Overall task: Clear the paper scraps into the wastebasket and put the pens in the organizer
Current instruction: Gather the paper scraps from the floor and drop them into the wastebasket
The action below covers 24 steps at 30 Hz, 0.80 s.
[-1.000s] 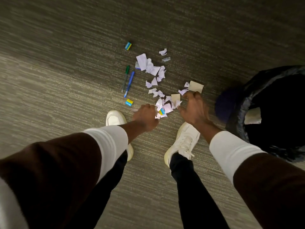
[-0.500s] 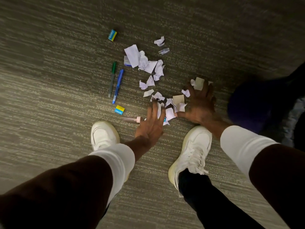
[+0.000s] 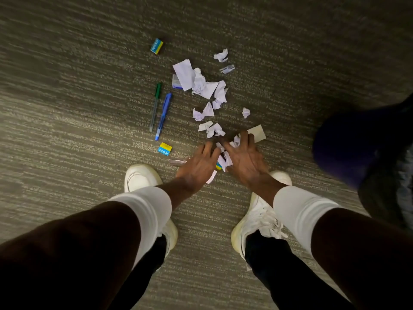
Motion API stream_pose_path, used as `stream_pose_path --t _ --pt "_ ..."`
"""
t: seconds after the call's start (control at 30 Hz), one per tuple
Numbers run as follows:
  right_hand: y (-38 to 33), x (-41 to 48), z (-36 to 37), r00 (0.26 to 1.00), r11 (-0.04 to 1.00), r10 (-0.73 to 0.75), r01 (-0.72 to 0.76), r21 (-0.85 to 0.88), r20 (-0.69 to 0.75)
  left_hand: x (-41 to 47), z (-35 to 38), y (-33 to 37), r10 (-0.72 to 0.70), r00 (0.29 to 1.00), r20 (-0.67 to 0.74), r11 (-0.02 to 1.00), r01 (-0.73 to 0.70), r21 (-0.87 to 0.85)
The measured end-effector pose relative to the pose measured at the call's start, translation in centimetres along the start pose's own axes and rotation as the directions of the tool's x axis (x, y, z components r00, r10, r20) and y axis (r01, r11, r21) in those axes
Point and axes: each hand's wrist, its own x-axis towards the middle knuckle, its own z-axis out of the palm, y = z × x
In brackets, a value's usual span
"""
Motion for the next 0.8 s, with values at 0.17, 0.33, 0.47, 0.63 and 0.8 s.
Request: stream_pose_path --t 0.17,0.33,0.47,0.63,0.8 --pt "0.3 0.5 0.7 0.999 0.997 -0.044 0.044 0.065 0.001 -0.3 -0.1 0.6 -0.156 0.988 -0.011 0.974 0.152 -0.167" --pt "0.9 -0.3 0.5 0.997 0.981 -0.065 0.071 0.178 -0.040 0.4 -1.3 0.6 -0.339 0.939 0.059 0.858 0.335 -0.389" --pt "1.0 -1.2 0.1 0.997 0.934 0.031 -0.003 0.357 -0.075 0.7 -2.8 0.7 -0.400 0.914 0.061 0.783 0.376 -0.496" --pt "1.4 -2.8 -1.0 0.959 0.785 0.277 -0.193 0.589 -0.054 -0.5 -4.9 1.3 -0.442 0.894 0.069 0.704 0.394 -0.591" --pt "2.7 -7.0 -5.3 0.906 0.651 0.410 -0.213 0.729 -0.102 -1.7 -9.8 2.9 -0.507 0.860 0.055 0.635 0.416 -0.651"
